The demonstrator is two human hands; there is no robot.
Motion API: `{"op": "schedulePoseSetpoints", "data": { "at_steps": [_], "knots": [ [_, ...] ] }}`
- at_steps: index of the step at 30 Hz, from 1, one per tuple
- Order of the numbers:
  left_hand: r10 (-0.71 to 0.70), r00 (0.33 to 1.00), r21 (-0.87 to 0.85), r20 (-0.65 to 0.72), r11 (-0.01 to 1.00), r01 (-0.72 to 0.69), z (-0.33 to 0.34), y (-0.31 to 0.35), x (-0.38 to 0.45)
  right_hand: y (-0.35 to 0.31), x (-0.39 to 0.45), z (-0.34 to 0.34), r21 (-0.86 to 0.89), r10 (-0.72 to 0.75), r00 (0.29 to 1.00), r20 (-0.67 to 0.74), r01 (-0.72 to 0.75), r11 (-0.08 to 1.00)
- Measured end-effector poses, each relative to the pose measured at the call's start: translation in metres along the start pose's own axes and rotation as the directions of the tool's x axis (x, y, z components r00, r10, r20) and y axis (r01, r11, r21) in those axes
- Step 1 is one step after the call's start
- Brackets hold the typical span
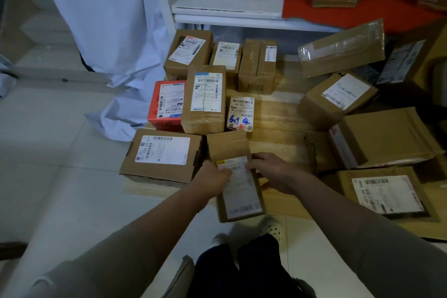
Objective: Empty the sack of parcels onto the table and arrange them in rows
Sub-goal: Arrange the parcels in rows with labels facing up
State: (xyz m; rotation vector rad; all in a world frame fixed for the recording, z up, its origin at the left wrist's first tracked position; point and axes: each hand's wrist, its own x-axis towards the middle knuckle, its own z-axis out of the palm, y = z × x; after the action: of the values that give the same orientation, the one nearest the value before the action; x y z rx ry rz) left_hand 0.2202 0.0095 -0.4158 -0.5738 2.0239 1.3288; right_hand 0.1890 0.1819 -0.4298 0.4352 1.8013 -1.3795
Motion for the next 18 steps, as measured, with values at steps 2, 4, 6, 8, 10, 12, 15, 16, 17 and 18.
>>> {"op": "schedulePoseSetpoints", "data": {
  "at_steps": [2, 4, 6, 8, 10, 12, 15, 16, 17, 18],
  "knots": [
    [0.024, 0.999, -0.006, -0.025, 1.000, -0.024, 0.000, -0.005, 0.007, 0.001, 0.000, 0.005, 0.006, -0.012, 1.000, -0.014, 0.012, 1.000],
    [0.071, 0.997, 0.012, -0.032, 0.997, -0.070, 0.000, -0.006, 0.010, 0.001, 0.001, 0.009, 0.034, -0.027, 0.998, -0.052, 0.029, 0.999],
    [0.140, 0.988, 0.033, -0.062, 0.990, -0.138, -0.002, -0.001, 0.003, 0.001, 0.000, 0.012, 0.076, -0.053, 0.994, -0.099, 0.061, 0.995],
    [0.201, 0.972, 0.061, -0.119, 0.979, -0.195, -0.004, 0.003, 0.001, 0.001, 0.000, 0.016, 0.115, -0.083, 0.987, -0.136, 0.099, 0.988],
    [0.266, 0.949, 0.103, -0.169, 0.962, -0.252, -0.004, 0.004, 0.001, 0.001, 0.000, 0.017, 0.139, -0.106, 0.983, -0.152, 0.127, 0.982],
    [0.301, 0.928, 0.136, -0.218, 0.951, -0.276, -0.002, 0.006, 0.000, 0.003, 0.000, 0.018, 0.145, -0.113, 0.984, -0.140, 0.133, 0.980],
    [0.364, 0.887, 0.210, -0.284, 0.926, -0.313, 0.003, 0.005, -0.001, 0.005, -0.001, 0.019, 0.145, -0.114, 0.987, -0.113, 0.130, 0.981],
    [0.404, 0.865, 0.245, -0.298, 0.908, -0.340, 0.005, 0.005, 0.000, 0.005, -0.002, 0.019, 0.148, -0.114, 0.986, -0.118, 0.131, 0.980],
    [0.445, 0.846, 0.277, -0.293, 0.886, -0.371, 0.008, 0.004, 0.002, 0.005, -0.003, 0.019, 0.147, -0.115, 0.985, -0.129, 0.134, 0.980],
    [0.483, 0.836, 0.313, -0.260, 0.861, -0.400, 0.011, 0.005, 0.003, 0.005, -0.005, 0.018, 0.136, -0.115, 0.983, -0.145, 0.135, 0.981]
  ]
}}
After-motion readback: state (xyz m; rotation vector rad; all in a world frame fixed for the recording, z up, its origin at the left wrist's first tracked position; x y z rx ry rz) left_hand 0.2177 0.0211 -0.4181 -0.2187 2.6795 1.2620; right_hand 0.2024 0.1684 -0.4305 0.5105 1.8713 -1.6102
